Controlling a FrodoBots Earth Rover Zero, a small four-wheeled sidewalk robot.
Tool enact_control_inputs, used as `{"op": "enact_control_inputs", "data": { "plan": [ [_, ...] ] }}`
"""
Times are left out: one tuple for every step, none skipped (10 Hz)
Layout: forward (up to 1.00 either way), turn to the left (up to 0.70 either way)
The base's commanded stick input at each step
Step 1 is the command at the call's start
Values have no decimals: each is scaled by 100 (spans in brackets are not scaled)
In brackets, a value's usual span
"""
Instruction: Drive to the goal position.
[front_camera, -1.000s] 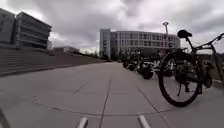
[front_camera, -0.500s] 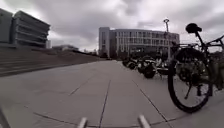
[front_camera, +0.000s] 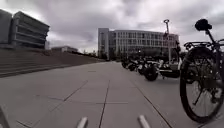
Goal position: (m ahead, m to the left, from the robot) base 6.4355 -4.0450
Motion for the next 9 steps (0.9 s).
{"op": "enact_control_inputs", "data": {
  "plan": [
    [50, 1],
    [50, 1],
    [50, 1],
    [50, 1],
    [50, 1],
    [50, 1],
    [50, 1],
    [50, 3],
    [50, 23]
  ]
}}
